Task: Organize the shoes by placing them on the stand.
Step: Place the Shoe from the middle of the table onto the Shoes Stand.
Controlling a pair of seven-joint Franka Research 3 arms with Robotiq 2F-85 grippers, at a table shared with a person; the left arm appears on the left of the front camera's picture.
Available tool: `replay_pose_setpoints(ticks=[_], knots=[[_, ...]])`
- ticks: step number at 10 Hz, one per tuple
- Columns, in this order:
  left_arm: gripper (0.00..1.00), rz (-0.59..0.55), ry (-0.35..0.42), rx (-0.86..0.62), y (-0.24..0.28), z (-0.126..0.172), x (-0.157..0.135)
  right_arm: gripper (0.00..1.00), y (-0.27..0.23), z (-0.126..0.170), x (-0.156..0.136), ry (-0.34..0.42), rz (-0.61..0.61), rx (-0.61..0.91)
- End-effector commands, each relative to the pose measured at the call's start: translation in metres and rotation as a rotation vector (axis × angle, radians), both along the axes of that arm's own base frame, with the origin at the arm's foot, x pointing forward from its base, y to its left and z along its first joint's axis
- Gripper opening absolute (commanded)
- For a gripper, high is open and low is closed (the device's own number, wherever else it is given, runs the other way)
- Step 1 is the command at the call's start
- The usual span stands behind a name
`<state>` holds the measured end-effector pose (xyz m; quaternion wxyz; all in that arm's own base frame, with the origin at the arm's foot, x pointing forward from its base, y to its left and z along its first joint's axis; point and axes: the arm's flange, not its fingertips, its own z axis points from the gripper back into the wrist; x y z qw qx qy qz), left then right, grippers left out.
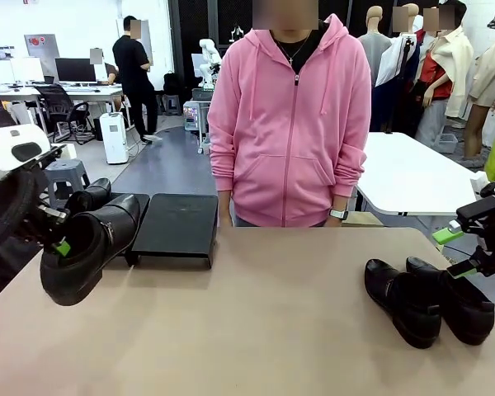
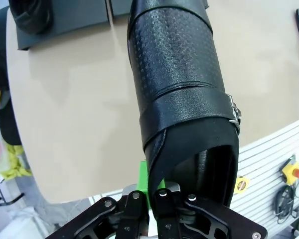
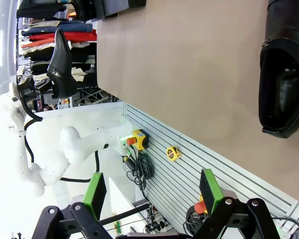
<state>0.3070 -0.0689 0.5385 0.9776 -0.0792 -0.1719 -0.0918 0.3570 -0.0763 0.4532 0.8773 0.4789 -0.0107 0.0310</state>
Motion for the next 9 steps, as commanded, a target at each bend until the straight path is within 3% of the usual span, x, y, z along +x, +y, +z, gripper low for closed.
replay_pose_setpoints(ticks=[1, 3, 4, 6, 7, 9], knots=[[0.00, -0.001, 0.000, 0.001, -0.001, 0.000, 0.000, 1.00, -0.004, 0.001, 0.000, -0.018, 0.023, -0.002], [0.00, -0.125, -0.162, 0.011, 0.004, 0.030, 0.073, 1.00, -0.004, 0.001, 0.000, -0.018, 0.023, -0.002], [0.00, -0.198, -0.155, -0.014, 0.004, 0.038, 0.121, 1.00, -0.004, 0.001, 0.000, -0.018, 0.023, -0.002], [0.00, -0.160, -0.162, -0.069, 0.019, 0.027, 0.217, 1.00, -0.004, 0.001, 0.000, -0.018, 0.023, -0.002], [0.00, -0.066, -0.160, -0.059, 0.026, 0.015, 0.249, 1.00, -0.004, 0.001, 0.000, -0.018, 0.023, -0.002], [0.00, 0.040, -0.237, -0.013, 0.038, -0.014, 0.293, 1.00, -0.004, 0.001, 0.000, -0.018, 0.023, -0.002]])
